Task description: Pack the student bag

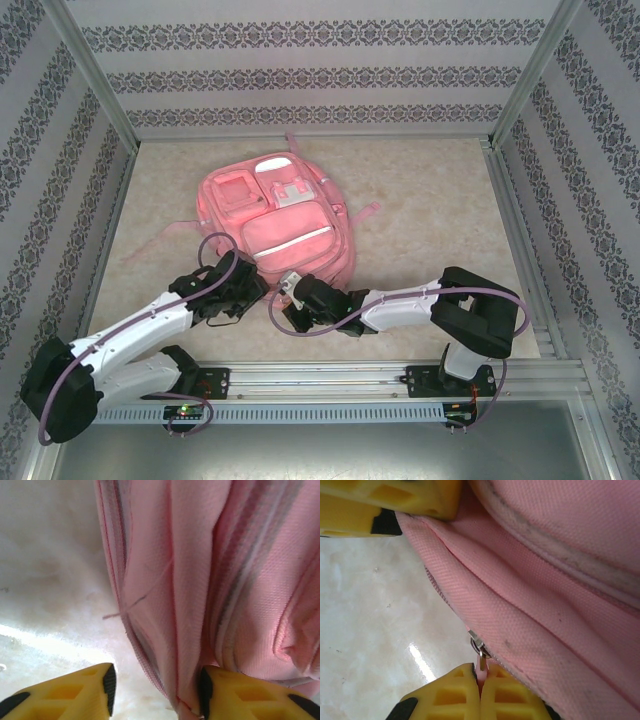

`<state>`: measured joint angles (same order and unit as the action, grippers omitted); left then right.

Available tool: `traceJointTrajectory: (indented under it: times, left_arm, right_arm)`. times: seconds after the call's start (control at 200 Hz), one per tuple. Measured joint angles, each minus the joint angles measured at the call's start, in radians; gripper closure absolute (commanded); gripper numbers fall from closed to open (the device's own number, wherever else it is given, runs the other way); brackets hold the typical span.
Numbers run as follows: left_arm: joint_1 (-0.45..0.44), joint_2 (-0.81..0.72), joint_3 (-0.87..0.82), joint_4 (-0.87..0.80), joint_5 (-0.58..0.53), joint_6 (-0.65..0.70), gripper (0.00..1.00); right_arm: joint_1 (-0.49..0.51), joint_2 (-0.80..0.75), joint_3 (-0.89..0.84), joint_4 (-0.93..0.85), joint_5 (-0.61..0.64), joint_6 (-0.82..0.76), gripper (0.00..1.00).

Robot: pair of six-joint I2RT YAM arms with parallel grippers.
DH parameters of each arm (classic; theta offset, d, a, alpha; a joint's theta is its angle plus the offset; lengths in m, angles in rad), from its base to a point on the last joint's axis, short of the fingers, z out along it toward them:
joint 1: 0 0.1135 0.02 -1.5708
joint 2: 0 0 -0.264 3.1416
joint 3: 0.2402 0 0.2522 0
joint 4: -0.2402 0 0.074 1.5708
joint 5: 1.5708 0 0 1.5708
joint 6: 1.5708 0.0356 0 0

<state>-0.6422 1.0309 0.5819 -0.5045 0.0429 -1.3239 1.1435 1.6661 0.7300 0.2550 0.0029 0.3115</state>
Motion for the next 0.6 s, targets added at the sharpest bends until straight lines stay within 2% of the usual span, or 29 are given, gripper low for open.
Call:
traceJointTrajectory:
  times: [0.065, 0.11, 0.28, 0.32, 0.375, 0.45, 0.6]
  left_arm:
    - [0.000, 0.006, 0.002, 0.015, -0.010, 0.009, 0.80]
    - [-0.003, 0.006, 0.007, 0.021, -0.020, 0.023, 0.84]
    - [-0.001, -0.044, -0.019, 0.060, -0.043, 0.051, 0.86]
    - [0.006, -0.080, -0.054, 0.093, -0.035, 0.057, 0.90]
    - [0.024, -0.142, -0.119, 0.151, -0.016, 0.070, 0.94]
    - [0.055, -0.217, -0.188, 0.207, 0.015, 0.087, 0.94]
    - [0.116, -0.250, -0.216, 0.252, 0.096, 0.153, 0.95]
  right_arm:
    - [0.000, 0.000, 0.000, 0.002, 0.002, 0.000, 1.00]
    - [0.000, 0.000, -0.002, 0.007, 0.003, 0.000, 1.00]
    - [0.000, -0.001, -0.020, 0.038, 0.008, 0.000, 1.00]
    - [0.000, -0.003, -0.025, 0.046, 0.008, 0.000, 1.00]
    - [0.000, -0.006, -0.033, 0.056, 0.008, 0.000, 1.00]
    - [0.000, -0.013, -0.043, 0.070, 0.008, 0.000, 1.00]
    - [-0.003, -0.028, -0.061, 0.090, 0.008, 0.000, 1.00]
